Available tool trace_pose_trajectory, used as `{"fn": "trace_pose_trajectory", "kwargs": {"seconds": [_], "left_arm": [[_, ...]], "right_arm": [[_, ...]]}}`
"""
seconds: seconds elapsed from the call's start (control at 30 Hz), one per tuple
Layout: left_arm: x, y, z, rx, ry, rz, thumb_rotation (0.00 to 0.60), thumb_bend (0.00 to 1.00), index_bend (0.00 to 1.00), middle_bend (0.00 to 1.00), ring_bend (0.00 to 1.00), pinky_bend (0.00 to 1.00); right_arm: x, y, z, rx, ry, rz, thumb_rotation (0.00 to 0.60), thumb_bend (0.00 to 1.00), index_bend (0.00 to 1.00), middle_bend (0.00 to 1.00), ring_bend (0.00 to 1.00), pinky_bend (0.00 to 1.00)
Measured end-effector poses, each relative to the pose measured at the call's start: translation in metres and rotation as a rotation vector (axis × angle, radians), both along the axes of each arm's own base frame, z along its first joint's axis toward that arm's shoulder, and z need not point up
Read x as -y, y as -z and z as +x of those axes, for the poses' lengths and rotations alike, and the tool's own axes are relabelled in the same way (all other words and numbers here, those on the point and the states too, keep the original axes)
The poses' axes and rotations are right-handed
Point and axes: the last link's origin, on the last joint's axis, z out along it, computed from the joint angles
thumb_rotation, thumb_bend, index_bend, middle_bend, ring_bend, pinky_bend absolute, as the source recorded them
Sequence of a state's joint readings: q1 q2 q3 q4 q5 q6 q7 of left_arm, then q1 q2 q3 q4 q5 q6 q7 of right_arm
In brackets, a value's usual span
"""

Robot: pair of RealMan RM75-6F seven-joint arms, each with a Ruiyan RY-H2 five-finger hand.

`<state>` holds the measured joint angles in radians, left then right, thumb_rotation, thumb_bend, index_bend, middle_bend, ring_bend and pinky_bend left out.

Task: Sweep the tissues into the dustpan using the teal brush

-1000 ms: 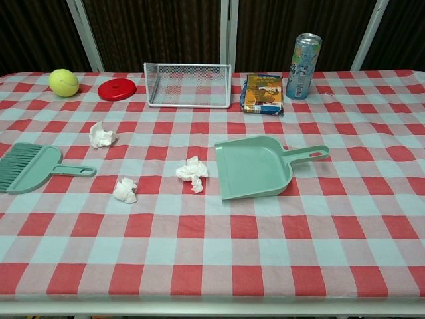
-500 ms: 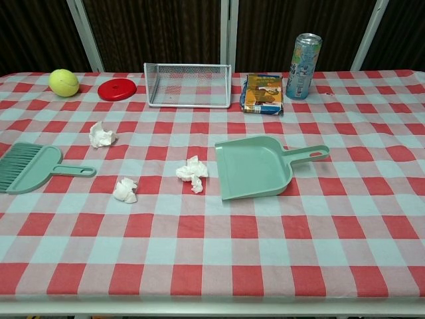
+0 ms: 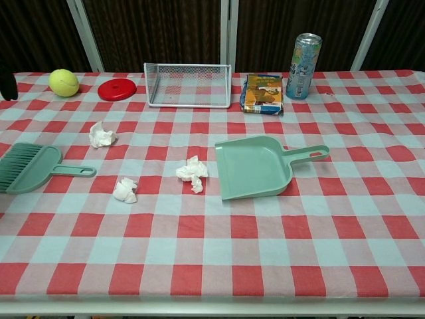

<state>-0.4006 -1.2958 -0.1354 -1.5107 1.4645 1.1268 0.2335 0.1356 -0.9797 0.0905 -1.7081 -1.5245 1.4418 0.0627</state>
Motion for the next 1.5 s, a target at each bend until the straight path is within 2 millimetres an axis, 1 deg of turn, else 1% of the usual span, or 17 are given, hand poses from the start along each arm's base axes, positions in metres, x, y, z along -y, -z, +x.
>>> {"fn": "trace_pose_trajectory", "kwargs": {"seconds": [0.13,0.23,0.33,0.47,0.67,0.97,1.3,1.5], "left_arm": [[-0.008,0.021,0.013,-0.119,0.048,-0.038,0.6,0.18,0.45,0.48,0.61,0.83],[-0.014,0.038,0.021,-0.197,0.064,-0.068,0.6,0.2,0.46,0.5,0.64,0.86],[-0.018,0.054,0.026,-0.24,0.041,-0.097,0.6,0.22,0.46,0.5,0.65,0.86],[-0.022,0.075,0.031,-0.26,0.001,-0.134,0.6,0.23,0.46,0.5,0.66,0.87],[-0.026,0.094,0.035,-0.301,-0.012,-0.162,0.6,0.23,0.45,0.5,0.66,0.86],[-0.028,0.106,0.029,-0.344,-0.041,-0.196,0.6,0.23,0.45,0.5,0.66,0.86],[-0.035,0.107,0.023,-0.347,-0.06,-0.224,0.6,0.25,0.45,0.49,0.65,0.86],[-0.039,0.108,0.017,-0.34,-0.073,-0.233,0.6,0.28,0.45,0.49,0.65,0.86]], "right_arm": [[0.001,0.0,0.001,-0.001,0.001,0.002,0.6,0.03,0.0,0.0,0.0,0.0],[0.001,0.001,0.0,0.0,0.003,0.005,0.6,0.03,0.0,0.0,0.0,0.0],[0.0,0.001,-0.001,0.0,0.011,0.008,0.6,0.03,0.0,0.0,0.0,0.0],[-0.001,0.002,-0.003,0.003,0.02,0.009,0.6,0.03,0.0,0.0,0.0,0.0],[-0.002,0.005,-0.005,0.009,0.03,0.018,0.6,0.03,0.0,0.0,0.0,0.0],[-0.002,0.007,-0.008,0.011,0.04,0.026,0.6,0.03,0.0,0.0,0.0,0.0],[-0.003,0.009,-0.011,0.015,0.052,0.032,0.6,0.03,0.0,0.0,0.0,0.0],[-0.003,0.009,-0.012,0.016,0.058,0.031,0.6,0.03,0.0,0.0,0.0,0.0]]}}
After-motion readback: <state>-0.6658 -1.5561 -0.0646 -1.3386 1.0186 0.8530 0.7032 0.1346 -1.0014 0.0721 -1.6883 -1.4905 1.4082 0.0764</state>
